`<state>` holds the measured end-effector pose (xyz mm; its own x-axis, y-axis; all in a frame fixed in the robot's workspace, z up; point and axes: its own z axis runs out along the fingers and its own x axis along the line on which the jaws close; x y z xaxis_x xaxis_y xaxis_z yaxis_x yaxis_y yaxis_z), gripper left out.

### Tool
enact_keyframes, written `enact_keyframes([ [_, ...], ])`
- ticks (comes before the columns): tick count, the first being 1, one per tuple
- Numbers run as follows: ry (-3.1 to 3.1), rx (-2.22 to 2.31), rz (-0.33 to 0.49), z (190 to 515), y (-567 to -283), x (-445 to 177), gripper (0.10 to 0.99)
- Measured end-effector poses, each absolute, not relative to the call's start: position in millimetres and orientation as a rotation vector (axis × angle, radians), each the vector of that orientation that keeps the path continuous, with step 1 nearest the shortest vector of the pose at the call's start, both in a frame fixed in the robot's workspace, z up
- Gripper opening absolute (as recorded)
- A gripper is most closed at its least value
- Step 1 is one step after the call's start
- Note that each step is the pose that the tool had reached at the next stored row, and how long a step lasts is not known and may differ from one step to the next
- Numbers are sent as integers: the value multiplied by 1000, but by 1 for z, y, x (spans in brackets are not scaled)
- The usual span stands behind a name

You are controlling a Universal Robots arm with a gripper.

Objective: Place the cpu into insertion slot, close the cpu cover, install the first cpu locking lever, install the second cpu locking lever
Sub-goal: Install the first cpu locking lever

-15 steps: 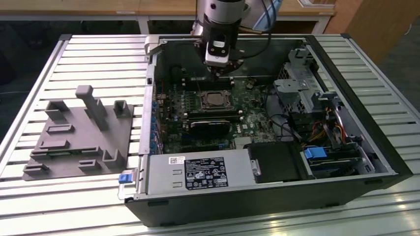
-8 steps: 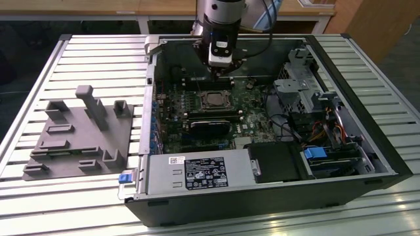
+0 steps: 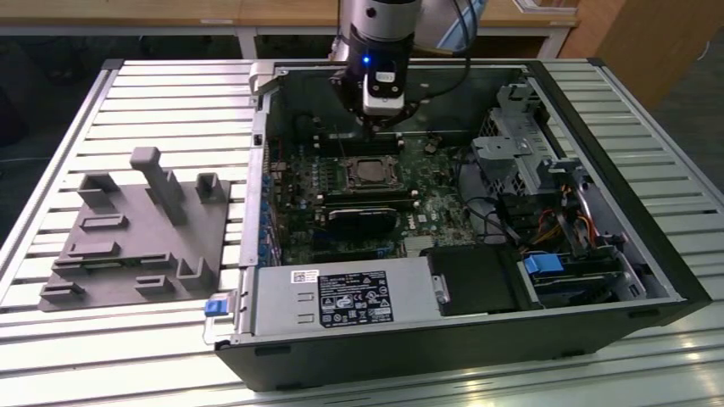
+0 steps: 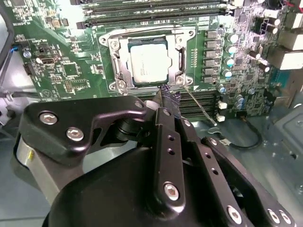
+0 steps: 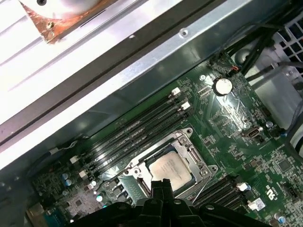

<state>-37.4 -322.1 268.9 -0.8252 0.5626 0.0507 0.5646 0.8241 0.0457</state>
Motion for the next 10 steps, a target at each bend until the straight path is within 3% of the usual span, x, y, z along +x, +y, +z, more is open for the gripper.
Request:
enact_keyframes([
  [10, -3021, -698, -88, 269, -322, -38, 106],
])
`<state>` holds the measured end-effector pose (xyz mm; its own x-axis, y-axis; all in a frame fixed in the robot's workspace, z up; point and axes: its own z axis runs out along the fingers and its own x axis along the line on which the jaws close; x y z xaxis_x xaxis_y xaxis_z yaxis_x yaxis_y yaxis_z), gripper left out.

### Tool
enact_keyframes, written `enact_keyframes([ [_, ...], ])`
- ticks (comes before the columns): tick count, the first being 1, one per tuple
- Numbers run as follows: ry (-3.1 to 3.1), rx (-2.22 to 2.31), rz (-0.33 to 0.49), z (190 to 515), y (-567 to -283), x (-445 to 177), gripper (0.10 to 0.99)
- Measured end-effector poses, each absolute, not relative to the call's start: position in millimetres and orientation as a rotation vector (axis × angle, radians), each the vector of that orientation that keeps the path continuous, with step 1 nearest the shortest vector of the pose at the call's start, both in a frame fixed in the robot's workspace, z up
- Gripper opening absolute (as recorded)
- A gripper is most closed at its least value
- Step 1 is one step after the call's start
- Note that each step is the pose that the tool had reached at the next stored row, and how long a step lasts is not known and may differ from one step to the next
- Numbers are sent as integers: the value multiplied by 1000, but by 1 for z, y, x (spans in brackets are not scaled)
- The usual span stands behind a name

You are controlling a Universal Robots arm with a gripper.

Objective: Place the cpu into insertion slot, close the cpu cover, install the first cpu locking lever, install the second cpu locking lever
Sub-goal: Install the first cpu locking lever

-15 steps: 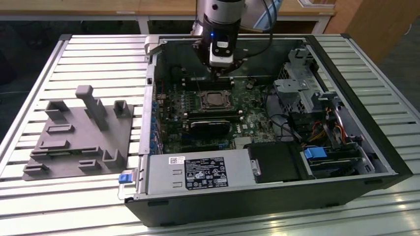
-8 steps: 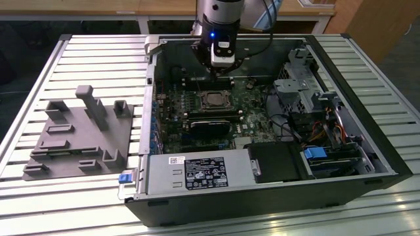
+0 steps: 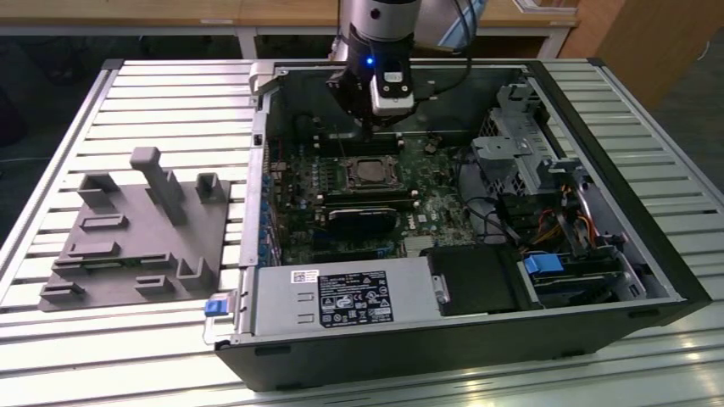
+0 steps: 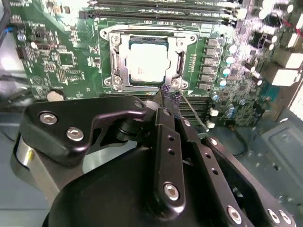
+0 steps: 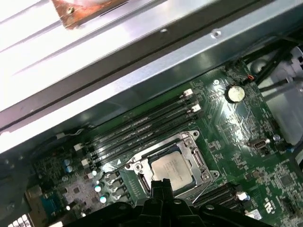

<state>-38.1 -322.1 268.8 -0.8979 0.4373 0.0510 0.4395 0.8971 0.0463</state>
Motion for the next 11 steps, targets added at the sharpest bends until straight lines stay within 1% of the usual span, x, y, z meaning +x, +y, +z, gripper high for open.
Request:
enact_keyframes([
  [11, -3078, -459, -91, 268, -322, -38, 106],
])
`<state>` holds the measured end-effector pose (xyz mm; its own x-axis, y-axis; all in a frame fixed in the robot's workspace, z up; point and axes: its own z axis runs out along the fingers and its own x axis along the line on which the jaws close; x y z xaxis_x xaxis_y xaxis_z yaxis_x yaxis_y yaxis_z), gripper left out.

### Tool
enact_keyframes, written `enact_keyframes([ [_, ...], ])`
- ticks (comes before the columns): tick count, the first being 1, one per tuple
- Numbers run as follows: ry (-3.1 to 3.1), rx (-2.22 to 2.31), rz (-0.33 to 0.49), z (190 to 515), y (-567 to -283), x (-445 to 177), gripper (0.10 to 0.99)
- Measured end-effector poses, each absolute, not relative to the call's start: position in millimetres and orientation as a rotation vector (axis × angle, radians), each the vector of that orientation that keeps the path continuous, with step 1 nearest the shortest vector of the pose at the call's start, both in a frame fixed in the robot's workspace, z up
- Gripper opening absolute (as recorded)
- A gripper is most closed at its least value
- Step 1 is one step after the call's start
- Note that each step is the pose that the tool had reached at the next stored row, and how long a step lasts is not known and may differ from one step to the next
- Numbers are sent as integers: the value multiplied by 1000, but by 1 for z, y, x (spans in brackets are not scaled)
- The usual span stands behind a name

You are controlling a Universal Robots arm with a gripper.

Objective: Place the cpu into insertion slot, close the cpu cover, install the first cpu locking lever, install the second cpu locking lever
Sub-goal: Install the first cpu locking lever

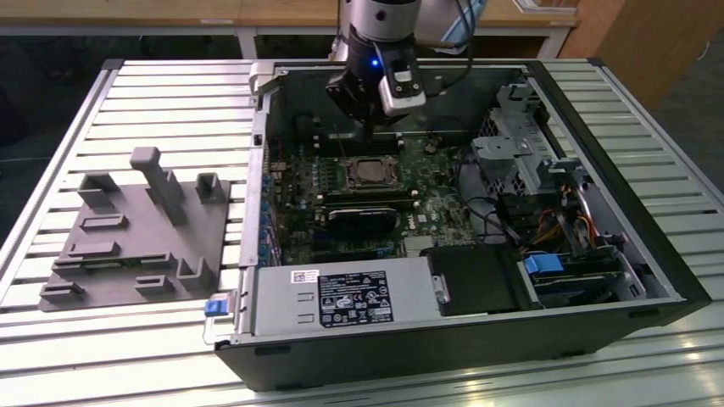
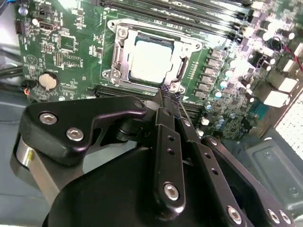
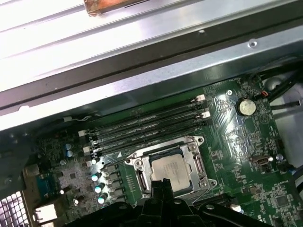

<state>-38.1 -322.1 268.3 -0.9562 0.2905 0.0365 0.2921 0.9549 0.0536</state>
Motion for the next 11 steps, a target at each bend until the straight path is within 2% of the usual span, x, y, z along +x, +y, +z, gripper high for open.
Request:
enact_keyframes([
  [11, -3128, -243, -106, 268, -322, -38, 106],
])
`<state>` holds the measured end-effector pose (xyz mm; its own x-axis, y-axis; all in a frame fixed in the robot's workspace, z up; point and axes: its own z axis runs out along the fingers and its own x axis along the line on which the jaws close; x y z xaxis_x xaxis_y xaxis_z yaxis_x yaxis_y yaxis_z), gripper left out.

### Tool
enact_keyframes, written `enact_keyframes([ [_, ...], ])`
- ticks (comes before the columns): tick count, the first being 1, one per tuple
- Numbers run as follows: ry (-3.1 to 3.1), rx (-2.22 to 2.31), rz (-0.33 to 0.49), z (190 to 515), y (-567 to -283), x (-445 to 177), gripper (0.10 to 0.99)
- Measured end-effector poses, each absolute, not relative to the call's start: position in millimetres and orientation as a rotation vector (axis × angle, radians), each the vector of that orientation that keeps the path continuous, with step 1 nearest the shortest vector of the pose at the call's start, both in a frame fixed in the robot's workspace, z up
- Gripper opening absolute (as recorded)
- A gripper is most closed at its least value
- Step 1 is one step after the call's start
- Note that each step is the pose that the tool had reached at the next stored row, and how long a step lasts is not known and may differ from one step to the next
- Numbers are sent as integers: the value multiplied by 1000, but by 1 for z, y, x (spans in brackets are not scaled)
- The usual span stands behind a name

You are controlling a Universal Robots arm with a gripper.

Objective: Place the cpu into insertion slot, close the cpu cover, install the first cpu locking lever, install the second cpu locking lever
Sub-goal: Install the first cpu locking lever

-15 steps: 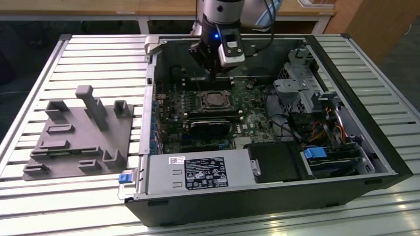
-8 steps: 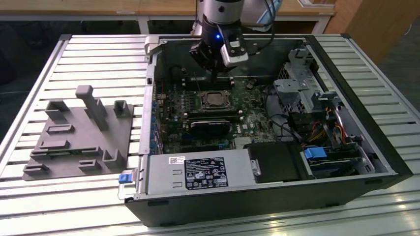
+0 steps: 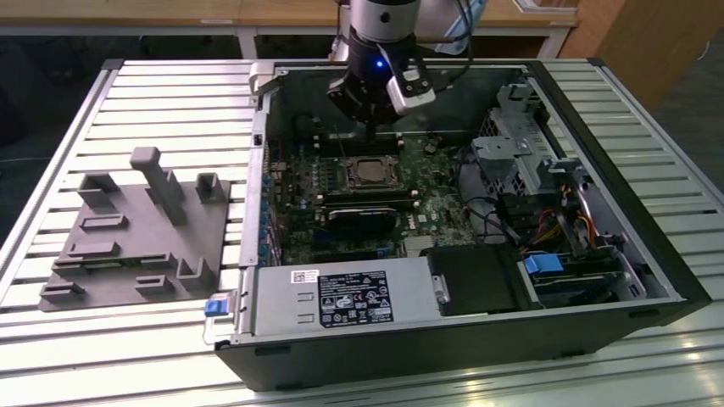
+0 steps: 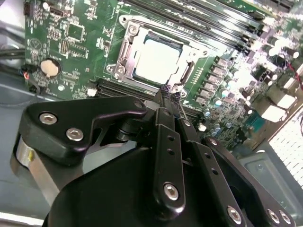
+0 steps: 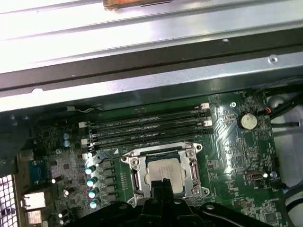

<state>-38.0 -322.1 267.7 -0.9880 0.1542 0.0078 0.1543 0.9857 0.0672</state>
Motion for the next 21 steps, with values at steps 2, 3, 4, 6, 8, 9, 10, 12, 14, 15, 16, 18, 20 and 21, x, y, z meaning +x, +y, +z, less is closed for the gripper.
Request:
enact_keyframes([
  [2, -3134, -200, -109, 268, -322, -38, 106],
  [3, -3138, -177, -111, 268, -322, -38, 106],
  [4, -3141, -154, -113, 267, -322, -38, 106],
  [6, -3146, -110, -116, 267, -322, -38, 106],
  [8, -3149, -63, -118, 267, -322, -38, 106],
  [9, -3151, -38, -119, 267, -322, -38, 106],
  [10, -3152, -14, -120, 267, -322, -38, 106],
  [12, -3154, 35, -122, 267, -322, -38, 106],
  [14, -3155, 66, -122, 267, -322, -38, 106],
  [15, -3155, 68, -122, 267, -322, -38, 106],
  [16, -3156, 68, -122, 267, -322, -38, 106],
  [18, -3160, 69, -122, 267, -322, -40, 106],
  [20, -3165, 69, -122, 266, -322, -45, 106],
  [21, -3166, 69, -122, 266, -322, -47, 106],
])
